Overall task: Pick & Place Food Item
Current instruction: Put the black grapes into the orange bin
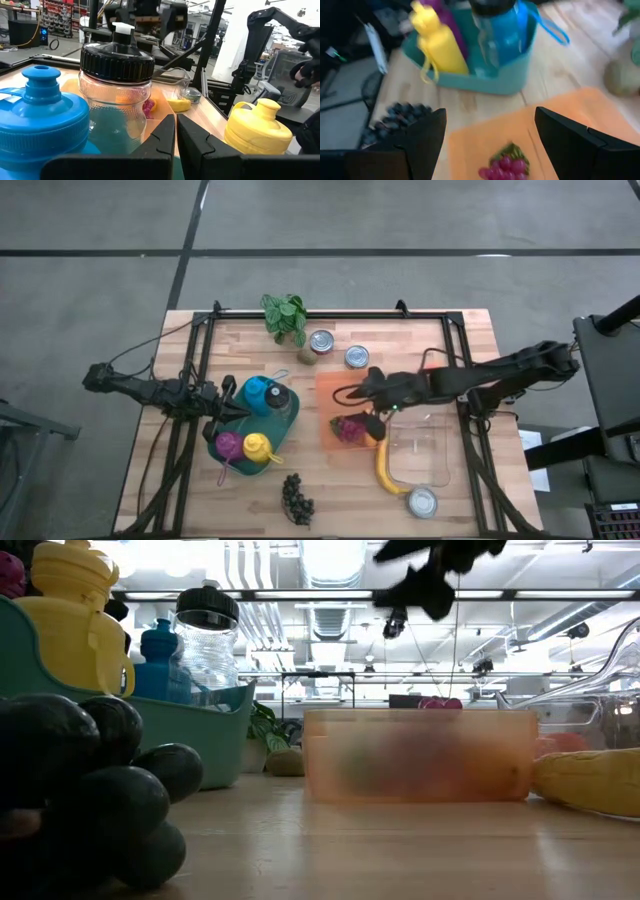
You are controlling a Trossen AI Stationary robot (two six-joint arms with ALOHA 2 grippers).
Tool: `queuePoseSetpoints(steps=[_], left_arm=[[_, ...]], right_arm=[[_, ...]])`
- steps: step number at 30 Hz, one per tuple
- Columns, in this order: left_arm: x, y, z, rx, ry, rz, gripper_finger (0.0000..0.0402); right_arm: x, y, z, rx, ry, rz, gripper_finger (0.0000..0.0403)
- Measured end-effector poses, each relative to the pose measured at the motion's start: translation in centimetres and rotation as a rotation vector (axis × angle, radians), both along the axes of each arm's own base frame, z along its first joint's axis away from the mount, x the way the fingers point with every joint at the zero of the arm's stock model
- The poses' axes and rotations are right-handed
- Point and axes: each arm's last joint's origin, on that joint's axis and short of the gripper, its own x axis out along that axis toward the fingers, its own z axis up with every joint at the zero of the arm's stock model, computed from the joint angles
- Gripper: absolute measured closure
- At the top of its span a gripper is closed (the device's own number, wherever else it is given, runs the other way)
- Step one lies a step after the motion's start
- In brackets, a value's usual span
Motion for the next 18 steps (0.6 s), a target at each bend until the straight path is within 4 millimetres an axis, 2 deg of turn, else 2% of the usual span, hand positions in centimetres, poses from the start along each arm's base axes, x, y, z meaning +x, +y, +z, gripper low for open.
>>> queuePoseSetpoints(steps=[10,18], left_arm=[[0.0,0.0,0.0,0.0,0.0,0.0,0.038],[0.0,0.0,0.0,0.0,0.0,0.0,0.038]], right_arm=[[-2.0,1.1,2.6,0.002,-0.106,0.038,0.0099],[-2.6,2.5,2.9,-0.02,-0.128,0.023,0.0099]])
